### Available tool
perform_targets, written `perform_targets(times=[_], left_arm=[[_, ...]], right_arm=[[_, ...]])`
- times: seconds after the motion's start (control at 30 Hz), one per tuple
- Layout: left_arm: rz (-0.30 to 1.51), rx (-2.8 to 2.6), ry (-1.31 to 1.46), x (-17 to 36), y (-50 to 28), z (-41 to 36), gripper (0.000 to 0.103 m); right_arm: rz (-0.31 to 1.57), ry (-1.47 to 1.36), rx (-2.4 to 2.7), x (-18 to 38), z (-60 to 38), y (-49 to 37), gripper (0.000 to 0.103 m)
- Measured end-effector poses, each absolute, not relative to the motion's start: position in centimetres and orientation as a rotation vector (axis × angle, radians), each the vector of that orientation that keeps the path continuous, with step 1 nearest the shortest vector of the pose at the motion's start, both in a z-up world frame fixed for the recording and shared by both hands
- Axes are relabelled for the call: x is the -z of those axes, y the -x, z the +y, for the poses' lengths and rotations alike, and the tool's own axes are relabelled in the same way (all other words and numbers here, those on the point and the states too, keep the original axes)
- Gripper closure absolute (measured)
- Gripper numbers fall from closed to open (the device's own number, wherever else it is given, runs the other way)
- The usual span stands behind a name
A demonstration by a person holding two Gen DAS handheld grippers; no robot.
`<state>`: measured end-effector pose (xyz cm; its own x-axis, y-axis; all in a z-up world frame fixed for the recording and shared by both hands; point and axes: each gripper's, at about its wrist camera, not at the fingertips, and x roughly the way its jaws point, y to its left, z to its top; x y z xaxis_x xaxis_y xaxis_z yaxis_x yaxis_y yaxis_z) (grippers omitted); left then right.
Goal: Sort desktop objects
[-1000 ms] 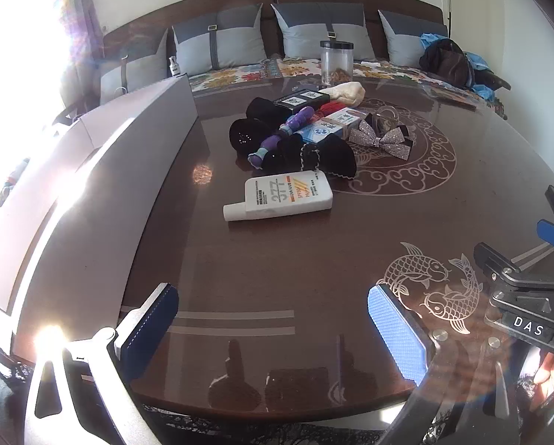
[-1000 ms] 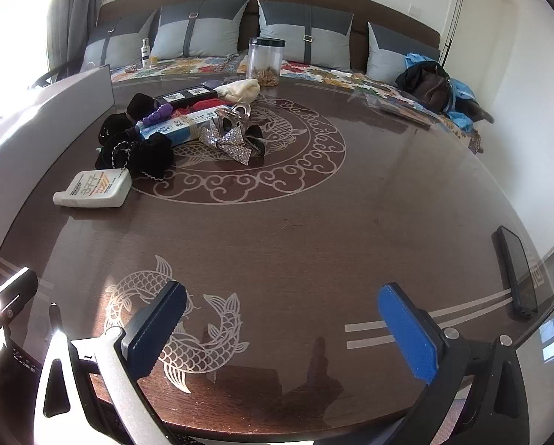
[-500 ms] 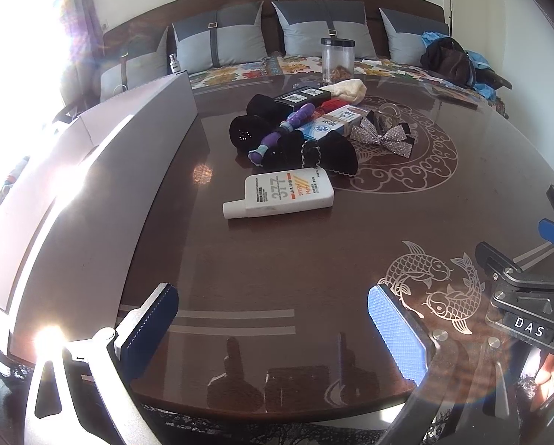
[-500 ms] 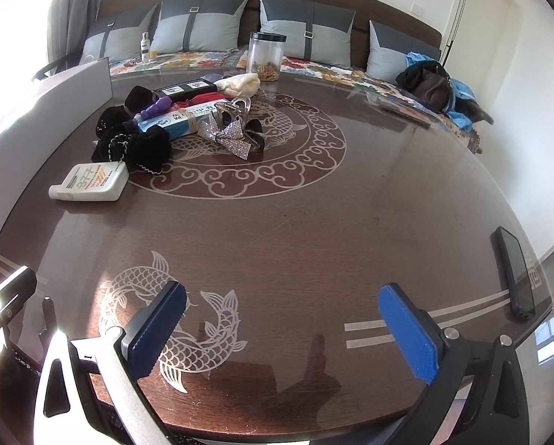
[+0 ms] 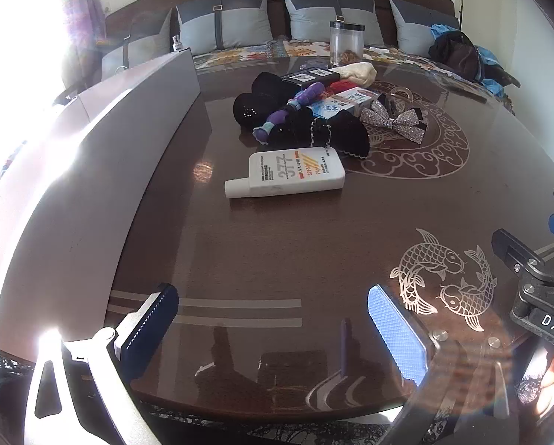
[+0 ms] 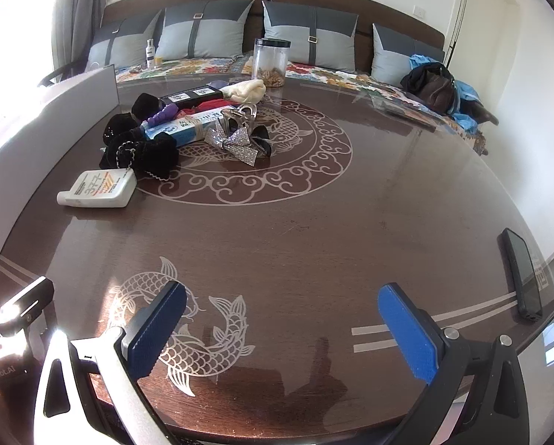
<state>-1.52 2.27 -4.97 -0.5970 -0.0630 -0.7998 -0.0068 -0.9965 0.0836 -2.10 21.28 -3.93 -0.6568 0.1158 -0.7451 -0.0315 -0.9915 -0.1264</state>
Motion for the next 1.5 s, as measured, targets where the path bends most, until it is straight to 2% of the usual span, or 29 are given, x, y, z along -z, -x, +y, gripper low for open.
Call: perform_targets(times=[0.57,0.87,1.23,1.4,1.5], left_arm=[[-0.27,2.748,-1.366,4.9,1.6,3.8,0.0],[-0.287,2.747,-1.354,4.8,1.7,3.9,0.0],[-0.097,2.712,-1.563,7.1,3.4,1.6,0.0],[0.056,2.706,-1.621,7.6,4.9,0.2,0.0],[0.046,2.674,-1.585,7.1,7.4,-0.3,0.0]], right_arm=[[-0.125,1.277,-2.782,4.7,21.7,2.7,0.0],[-0.129,1.287,-2.78,5.1,21.6,2.9,0.0],[-0.132,1.317,-2.783,6.1,21.6,3.2,0.0],[-0.069,1.34,-2.796,6.6,22.2,3.4,0.0],[-0.018,1.348,-2.807,6.7,22.6,3.5,0.0]])
